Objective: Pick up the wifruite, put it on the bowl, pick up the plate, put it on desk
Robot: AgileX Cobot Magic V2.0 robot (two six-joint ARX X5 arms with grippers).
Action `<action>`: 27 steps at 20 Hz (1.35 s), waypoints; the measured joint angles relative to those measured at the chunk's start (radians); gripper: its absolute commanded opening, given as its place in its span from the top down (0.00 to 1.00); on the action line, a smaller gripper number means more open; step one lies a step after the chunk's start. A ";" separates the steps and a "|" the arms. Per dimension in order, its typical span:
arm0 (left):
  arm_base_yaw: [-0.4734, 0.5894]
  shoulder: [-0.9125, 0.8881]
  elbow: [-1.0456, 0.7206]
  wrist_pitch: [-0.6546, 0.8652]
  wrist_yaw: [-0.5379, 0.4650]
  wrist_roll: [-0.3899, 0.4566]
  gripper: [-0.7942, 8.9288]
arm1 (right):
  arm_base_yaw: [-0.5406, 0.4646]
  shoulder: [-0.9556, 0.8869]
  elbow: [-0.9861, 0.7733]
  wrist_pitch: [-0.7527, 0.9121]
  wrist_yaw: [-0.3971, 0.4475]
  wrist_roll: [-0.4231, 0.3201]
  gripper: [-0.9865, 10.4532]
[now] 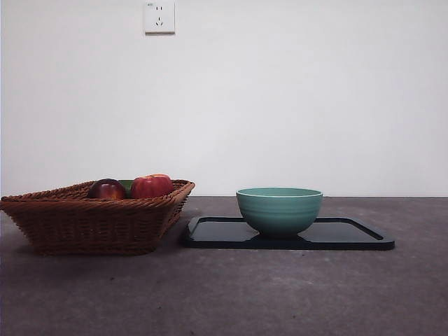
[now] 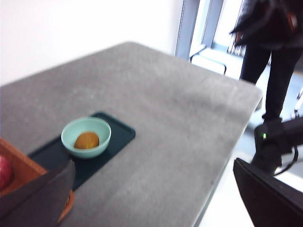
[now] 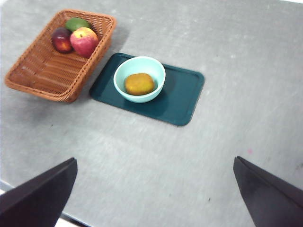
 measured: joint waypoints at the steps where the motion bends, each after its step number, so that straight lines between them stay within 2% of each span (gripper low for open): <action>1: 0.000 0.000 0.000 0.016 0.000 0.000 0.31 | 0.000 -0.041 -0.024 0.000 0.000 0.010 0.41; 4: 0.000 0.005 0.000 0.068 0.000 -0.003 0.31 | 0.000 -0.142 -0.082 0.000 -0.020 0.028 0.41; 8: 0.000 0.057 0.001 0.116 -0.019 -0.017 0.31 | 0.001 -0.180 -0.103 0.041 -0.076 0.032 0.41; 27: 0.000 0.297 0.001 0.156 -0.019 -0.105 0.31 | 0.027 -0.180 -0.103 0.056 -0.077 0.058 0.41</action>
